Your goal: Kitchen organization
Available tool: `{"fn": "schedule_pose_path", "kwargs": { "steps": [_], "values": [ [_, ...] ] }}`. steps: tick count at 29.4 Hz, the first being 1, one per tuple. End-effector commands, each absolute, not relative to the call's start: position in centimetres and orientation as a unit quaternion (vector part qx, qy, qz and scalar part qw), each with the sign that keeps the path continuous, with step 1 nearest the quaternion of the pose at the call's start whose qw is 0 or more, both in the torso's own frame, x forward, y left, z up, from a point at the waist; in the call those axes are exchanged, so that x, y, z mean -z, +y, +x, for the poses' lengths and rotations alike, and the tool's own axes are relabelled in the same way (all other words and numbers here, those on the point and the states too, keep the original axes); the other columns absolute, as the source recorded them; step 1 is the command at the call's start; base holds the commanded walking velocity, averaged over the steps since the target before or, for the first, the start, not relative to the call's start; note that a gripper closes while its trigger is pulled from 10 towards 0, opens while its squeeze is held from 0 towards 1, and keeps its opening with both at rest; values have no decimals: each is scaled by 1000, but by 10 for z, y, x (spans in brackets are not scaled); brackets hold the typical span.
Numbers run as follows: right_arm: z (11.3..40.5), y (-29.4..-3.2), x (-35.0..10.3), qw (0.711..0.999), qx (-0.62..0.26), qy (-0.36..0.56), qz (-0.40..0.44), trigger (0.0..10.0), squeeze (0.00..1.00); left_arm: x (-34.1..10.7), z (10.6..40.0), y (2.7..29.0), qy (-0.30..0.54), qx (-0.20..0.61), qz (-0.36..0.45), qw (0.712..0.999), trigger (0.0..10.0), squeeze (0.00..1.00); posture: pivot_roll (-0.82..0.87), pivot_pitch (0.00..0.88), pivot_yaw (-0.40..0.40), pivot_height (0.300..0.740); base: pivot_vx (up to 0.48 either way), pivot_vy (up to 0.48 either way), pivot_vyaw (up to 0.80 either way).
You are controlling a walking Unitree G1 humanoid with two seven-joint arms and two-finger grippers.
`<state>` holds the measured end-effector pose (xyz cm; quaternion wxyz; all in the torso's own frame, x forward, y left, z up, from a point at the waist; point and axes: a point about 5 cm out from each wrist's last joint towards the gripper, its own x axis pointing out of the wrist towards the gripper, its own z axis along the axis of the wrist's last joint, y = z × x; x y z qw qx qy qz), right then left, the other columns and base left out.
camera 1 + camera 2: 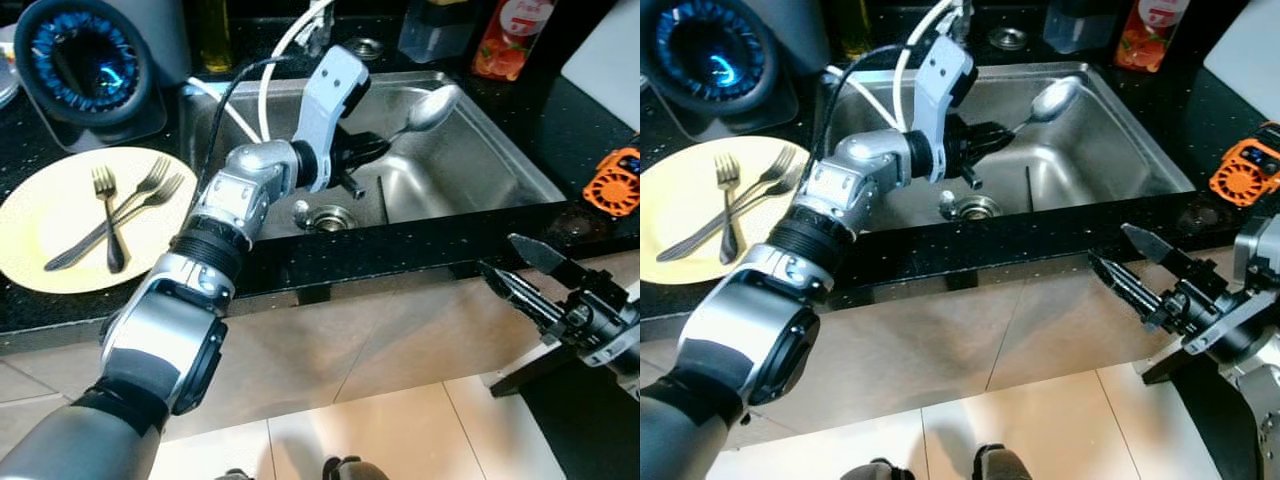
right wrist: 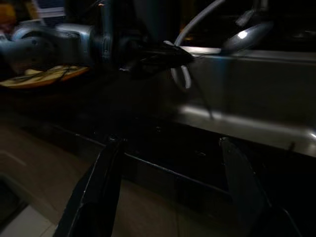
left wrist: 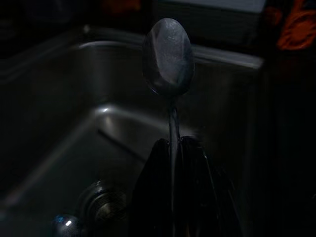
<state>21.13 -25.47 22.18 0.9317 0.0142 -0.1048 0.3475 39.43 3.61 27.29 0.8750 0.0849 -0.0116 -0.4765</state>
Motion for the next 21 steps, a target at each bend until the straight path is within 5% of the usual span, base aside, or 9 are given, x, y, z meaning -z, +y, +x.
{"fn": "schedule_pose_path", "kwargs": {
  "steps": [1,19,20,21],
  "values": [
    [207,-254,-224,930,-354,-99,8,10000,0,-277,397,38,-15,468,104,878,10000,0,-74,196,-12,740,0,0,0],
    [205,-247,-232,937,-338,-86,-10,10000,0,-263,404,47,10,454,105,885,10000,0,-100,247,-20,740,0,0,0],
    [205,-247,-232,938,-336,-87,-10,10000,0,-263,404,46,10,458,101,883,10000,561,-100,247,-21,740,0,0,0],
    [205,-247,-232,938,-336,-87,-10,10000,0,-263,404,46,10,458,101,883,10000,561,-100,247,-21,740,0,0,0]
  ]
}}
